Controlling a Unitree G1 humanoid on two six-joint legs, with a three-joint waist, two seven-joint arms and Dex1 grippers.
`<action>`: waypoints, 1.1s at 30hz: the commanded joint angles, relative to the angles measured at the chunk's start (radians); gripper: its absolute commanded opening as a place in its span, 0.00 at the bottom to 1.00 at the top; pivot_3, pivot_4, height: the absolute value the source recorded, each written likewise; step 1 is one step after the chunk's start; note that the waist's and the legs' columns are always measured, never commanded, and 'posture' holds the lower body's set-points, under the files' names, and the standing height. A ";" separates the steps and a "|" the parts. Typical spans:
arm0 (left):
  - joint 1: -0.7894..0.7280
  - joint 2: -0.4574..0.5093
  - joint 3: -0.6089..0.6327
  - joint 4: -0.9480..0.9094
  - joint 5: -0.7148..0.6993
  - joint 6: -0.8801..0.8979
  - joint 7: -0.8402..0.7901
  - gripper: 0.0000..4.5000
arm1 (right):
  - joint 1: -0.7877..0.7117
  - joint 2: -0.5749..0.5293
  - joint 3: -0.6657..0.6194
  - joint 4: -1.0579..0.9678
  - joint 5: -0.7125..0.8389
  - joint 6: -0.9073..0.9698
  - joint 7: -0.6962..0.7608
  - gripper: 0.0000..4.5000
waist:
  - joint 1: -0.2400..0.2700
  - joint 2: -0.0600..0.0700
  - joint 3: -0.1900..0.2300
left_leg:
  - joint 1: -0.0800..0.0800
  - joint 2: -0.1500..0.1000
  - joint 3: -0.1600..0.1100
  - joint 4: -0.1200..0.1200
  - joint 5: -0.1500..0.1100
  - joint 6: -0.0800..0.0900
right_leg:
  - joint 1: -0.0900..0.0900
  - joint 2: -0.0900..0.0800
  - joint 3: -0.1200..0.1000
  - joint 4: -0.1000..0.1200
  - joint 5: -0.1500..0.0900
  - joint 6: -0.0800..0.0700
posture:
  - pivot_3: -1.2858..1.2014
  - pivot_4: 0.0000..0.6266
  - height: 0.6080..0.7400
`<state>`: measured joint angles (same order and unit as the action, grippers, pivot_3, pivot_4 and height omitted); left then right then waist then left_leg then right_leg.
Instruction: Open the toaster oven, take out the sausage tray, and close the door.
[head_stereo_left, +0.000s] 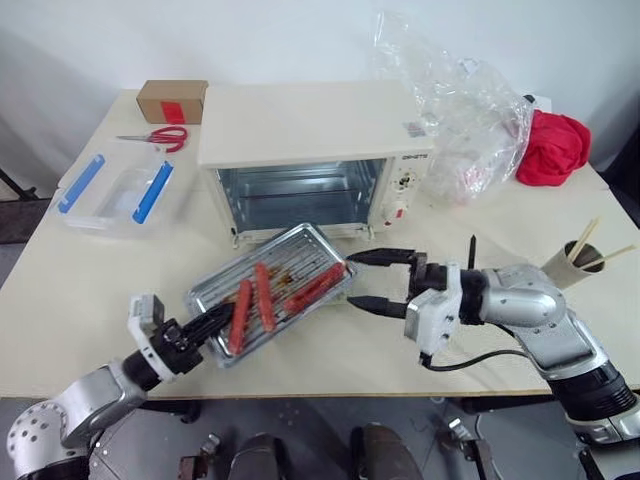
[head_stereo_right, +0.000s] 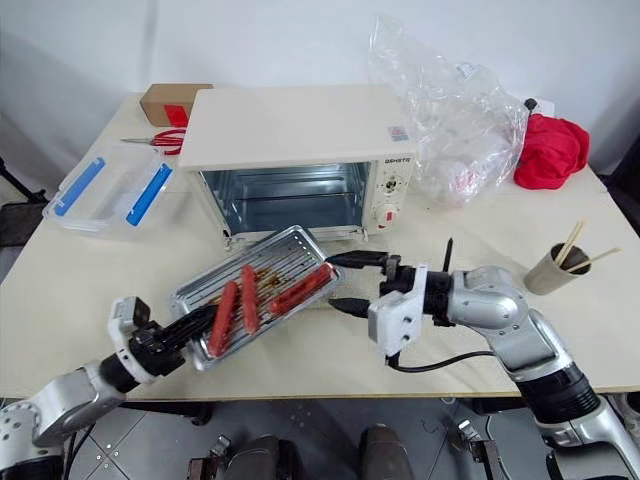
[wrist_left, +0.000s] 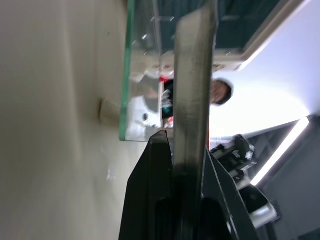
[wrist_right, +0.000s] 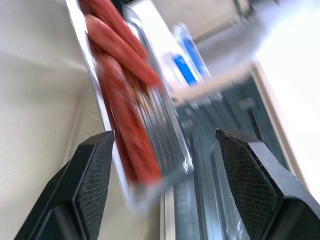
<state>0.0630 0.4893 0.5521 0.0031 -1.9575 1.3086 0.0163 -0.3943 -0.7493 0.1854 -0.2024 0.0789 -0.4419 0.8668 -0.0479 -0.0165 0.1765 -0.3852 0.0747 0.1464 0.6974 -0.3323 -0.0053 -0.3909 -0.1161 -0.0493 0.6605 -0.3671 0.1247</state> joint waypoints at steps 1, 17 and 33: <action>0.070 -0.002 0.041 -0.048 -0.015 -0.004 -0.090 0.00 | 0.065 -0.051 -0.076 -0.075 0.227 0.209 0.066 0.75 | 0.003 0.000 0.000 | 0.000 0.000 0.000 0.000 0.000 0.000 | 0.000 0.000 0.000 0.000 0.000 0.000 | 0.52 0.24 1.00; 0.363 -0.227 0.271 -0.168 -0.015 -0.163 -0.183 0.00 | 0.277 -0.050 -0.269 0.072 0.492 0.646 0.172 0.56 | 0.020 -0.001 0.000 | 0.000 0.002 0.001 0.000 -0.001 0.002 | 0.001 -0.001 0.001 -0.002 -0.001 -0.002 | 0.52 0.24 1.00; 0.318 -0.507 0.344 -0.334 -0.015 -0.472 0.009 0.00 | 0.179 0.099 -0.200 0.180 0.354 0.737 0.047 0.01 | 0.021 -0.001 -0.001 | -0.001 -0.001 0.000 0.000 -0.002 0.002 | 0.002 -0.001 0.000 -0.007 0.001 -0.004 | 0.52 0.24 1.00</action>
<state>0.3827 -0.0264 0.8673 -0.2926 -1.9574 0.8453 0.0176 -0.2051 -0.6545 -0.0072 -0.0112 0.4331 0.2988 0.9056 -0.0270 -0.0177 0.1760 -0.3861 0.0733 0.1465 0.6972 -0.3343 -0.0028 -0.3888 -0.1169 -0.0496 0.6532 -0.3658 0.1215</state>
